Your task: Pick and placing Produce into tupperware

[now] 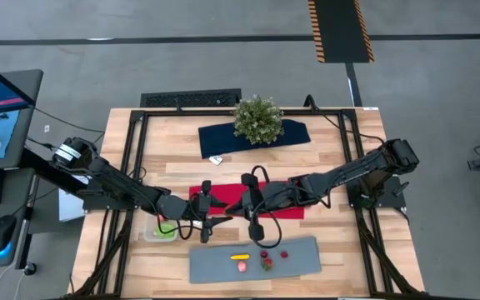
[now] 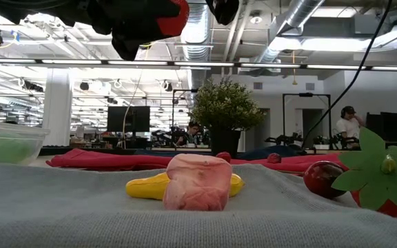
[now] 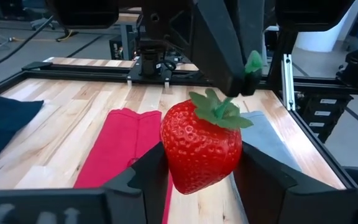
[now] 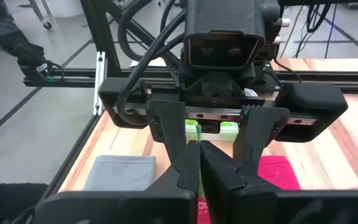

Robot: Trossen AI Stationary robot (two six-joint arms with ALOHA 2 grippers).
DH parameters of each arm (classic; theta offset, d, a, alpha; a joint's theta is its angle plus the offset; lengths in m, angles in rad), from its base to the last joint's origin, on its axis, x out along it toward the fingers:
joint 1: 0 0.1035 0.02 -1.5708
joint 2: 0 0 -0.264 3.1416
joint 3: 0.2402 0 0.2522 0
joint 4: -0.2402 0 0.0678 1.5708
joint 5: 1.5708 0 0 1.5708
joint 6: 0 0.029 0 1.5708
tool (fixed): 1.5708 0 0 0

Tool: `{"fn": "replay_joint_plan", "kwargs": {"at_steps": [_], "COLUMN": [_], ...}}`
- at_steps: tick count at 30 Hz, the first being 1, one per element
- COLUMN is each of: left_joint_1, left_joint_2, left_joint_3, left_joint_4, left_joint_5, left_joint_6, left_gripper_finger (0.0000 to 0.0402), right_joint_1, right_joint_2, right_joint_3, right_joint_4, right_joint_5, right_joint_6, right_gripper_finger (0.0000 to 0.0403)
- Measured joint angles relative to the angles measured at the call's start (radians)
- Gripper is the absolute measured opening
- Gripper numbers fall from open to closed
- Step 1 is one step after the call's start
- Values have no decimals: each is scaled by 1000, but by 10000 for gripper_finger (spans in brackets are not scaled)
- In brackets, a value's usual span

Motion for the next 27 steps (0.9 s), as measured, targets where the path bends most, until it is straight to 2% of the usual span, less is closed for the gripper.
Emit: {"fn": "replay_joint_plan", "kwargs": {"at_steps": [5, 11, 15, 22, 27], "left_joint_1": [0, 0, 0, -2, -10], "left_joint_2": [0, 0, 0, -21, -104], "left_joint_3": [0, 0, 0, 0, 0], "left_joint_4": [-3, -14, -50, -121, -312], "left_joint_5": [-2, -3, -15, -32, -33], "left_joint_6": [0, 6, 21, 29, -41], "left_gripper_finger": [161, 153, 154, 157, 155], "right_joint_1": [0, 10, 37, 101, 154], "right_joint_2": [-1, -1, -1, -23, -38], "right_joint_3": [0, 0, 0, 0, 0], "right_joint_4": [-6, -57, -110, -213, -270], "right_joint_5": [-1, 0, 5, 84, 119], "right_joint_6": [30, 42, 55, 71, 103], "right_gripper_finger": [95, 187, 231, 242, 234]}}
